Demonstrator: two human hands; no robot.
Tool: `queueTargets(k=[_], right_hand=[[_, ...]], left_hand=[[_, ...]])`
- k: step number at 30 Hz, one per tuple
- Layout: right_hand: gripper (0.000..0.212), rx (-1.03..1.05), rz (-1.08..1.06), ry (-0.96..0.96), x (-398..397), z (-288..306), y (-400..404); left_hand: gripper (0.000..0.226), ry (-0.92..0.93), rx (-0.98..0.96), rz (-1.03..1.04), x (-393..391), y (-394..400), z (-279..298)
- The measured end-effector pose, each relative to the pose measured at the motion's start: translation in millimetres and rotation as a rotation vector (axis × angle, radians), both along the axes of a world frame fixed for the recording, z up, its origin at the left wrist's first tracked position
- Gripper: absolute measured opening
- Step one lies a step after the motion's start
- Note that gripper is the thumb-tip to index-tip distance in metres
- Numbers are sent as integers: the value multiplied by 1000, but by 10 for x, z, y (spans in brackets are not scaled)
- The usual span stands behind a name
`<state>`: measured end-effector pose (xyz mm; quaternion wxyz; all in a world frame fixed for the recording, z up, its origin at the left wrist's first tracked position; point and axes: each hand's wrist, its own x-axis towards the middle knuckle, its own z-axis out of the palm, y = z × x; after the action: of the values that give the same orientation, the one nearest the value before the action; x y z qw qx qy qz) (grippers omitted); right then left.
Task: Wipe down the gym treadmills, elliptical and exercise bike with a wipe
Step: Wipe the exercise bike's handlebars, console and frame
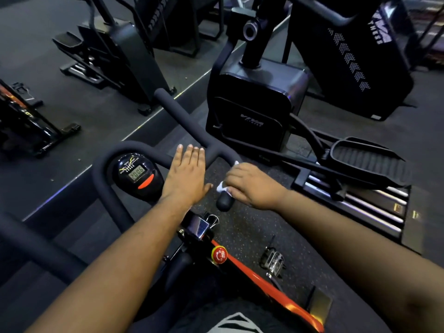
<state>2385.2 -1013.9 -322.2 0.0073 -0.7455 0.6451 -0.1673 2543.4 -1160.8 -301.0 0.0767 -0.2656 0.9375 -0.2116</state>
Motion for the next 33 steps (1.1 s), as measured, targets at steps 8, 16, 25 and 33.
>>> queueTargets(k=[8,16,25,33], right_hand=[[59,-111,-60,-152,357,-466,281],[75,-5,67,4,208,11,-305],[82,-29,-31,-113,242,-281,-22],[86,-49,-1,-59,175,-285,-102]], left_hand=[[100,17,-9,-11,3,-36,-53],[100,5,3,-6,-17,-44,-31],[99,3,-4,-8,-20,-49,-43],[99,22,17,0,-29,-50,-27]])
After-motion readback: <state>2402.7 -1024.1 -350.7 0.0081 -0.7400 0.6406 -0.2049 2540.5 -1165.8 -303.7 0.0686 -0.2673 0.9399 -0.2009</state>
